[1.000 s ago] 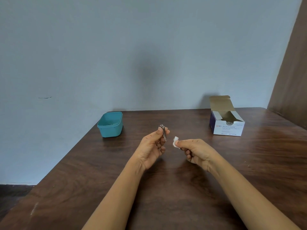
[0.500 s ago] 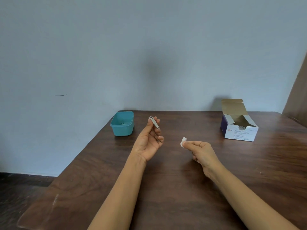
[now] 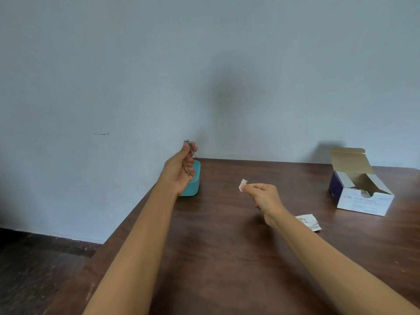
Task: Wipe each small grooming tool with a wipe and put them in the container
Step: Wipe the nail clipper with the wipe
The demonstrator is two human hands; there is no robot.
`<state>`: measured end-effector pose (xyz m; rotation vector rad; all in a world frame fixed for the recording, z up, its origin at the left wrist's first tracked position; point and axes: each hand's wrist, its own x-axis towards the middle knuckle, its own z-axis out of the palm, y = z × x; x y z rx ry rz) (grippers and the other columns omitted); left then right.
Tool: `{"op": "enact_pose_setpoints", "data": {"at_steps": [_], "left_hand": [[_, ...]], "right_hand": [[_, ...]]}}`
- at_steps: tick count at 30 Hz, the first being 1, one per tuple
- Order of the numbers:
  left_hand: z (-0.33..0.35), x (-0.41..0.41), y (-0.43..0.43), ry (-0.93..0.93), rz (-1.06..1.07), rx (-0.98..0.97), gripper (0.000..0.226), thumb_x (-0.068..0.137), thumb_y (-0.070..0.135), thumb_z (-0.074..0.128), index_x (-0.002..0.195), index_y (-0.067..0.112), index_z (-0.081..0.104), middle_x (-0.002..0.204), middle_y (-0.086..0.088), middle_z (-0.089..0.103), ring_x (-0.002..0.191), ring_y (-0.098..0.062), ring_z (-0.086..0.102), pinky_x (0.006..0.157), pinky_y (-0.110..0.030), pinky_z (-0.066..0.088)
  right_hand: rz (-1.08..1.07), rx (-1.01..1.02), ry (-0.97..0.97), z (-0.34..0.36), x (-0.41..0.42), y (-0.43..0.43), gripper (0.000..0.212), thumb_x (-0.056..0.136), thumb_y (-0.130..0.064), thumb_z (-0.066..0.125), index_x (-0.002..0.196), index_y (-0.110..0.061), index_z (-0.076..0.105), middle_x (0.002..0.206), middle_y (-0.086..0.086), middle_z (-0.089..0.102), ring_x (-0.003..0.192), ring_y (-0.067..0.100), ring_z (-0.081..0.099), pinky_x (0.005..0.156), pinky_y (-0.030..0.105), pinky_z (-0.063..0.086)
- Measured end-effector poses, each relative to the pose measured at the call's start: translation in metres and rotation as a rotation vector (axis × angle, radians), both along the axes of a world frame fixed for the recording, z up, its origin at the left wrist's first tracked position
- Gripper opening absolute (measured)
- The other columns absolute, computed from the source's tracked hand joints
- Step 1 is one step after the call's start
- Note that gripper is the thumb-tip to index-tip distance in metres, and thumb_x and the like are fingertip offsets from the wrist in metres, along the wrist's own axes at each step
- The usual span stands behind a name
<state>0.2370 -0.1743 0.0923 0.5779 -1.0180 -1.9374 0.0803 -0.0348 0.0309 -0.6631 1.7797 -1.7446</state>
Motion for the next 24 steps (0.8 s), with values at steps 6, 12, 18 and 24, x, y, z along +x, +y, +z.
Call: {"op": "enact_pose_setpoints", "data": {"at_steps": [6,12,18,24], "left_hand": [[0.008,0.008,-0.039,-0.462,0.267,-0.244,0.026,0.084,0.034,0.071,0.097,0.011,0.073,0.081,0.004,0.06,0.06,-0.006,0.045,0.046,-0.016,0.035],[-0.008,-0.011,-0.076,-1.01,0.518,-0.694,0.021,0.081,0.04,0.067,0.084,0.021,0.074,0.095,0.001,0.072,0.099,-0.02,0.06,0.087,-0.037,0.048],[-0.026,-0.037,-0.107,-1.563,0.557,-0.957,0.026,0.08,0.032,0.066,0.096,0.012,0.066,0.11,-0.008,0.059,0.113,-0.028,0.045,0.086,-0.036,0.033],[-0.042,-0.05,-0.123,-1.794,0.409,-1.124,0.028,0.077,0.023,0.064,0.103,0.013,0.06,0.117,-0.008,0.051,0.117,-0.029,0.039,0.093,-0.039,0.031]], "right_hand": [[-0.055,0.013,-0.019,-0.004,0.0,-0.056,0.014,0.079,-0.021,0.076,0.089,-0.011,0.074,0.07,-0.005,0.053,0.064,0.008,0.041,0.064,0.025,0.037],[-0.103,0.014,0.03,-0.012,0.01,-0.093,0.009,0.083,-0.021,0.072,0.075,-0.018,0.07,0.078,-0.008,0.063,0.073,0.003,0.052,0.08,0.027,0.038],[-0.164,0.145,0.342,-0.035,0.018,-0.105,0.016,0.085,-0.033,0.065,0.071,-0.026,0.069,0.072,-0.011,0.066,0.071,0.007,0.059,0.07,0.03,0.049],[-0.164,0.137,0.346,-0.037,0.013,-0.108,0.012,0.084,-0.034,0.065,0.076,-0.027,0.071,0.074,-0.013,0.066,0.072,0.004,0.057,0.07,0.028,0.048]]}}
